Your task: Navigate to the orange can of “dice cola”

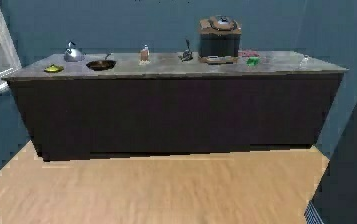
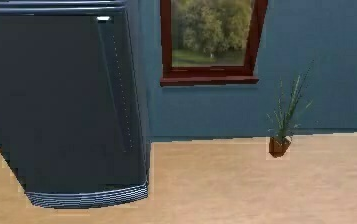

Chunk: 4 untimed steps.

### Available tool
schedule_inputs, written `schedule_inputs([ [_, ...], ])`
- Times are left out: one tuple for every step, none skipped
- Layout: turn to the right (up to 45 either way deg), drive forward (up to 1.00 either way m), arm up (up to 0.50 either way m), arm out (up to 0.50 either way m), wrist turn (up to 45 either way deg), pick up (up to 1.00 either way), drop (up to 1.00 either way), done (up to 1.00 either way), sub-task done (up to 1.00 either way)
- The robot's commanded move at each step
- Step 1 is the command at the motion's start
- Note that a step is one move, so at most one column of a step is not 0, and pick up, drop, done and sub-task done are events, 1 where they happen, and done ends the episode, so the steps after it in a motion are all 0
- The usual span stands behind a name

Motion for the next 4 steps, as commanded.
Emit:
schedule_inputs([
  [-18.0,0.0,0.0,0.0,0.0,0.0,0.0,0.0,0.0],
  [0.0,1.0,0.0,0.0,0.0,0.0,0.0,0.0,0.0],
  [-6.0,0.0,0.0,0.0,0.0,0.0,0.0,0.0,0.0],
  [0.0,0.2,0.0,0.0,0.0,0.0,0.0,0.0,0.0],
])
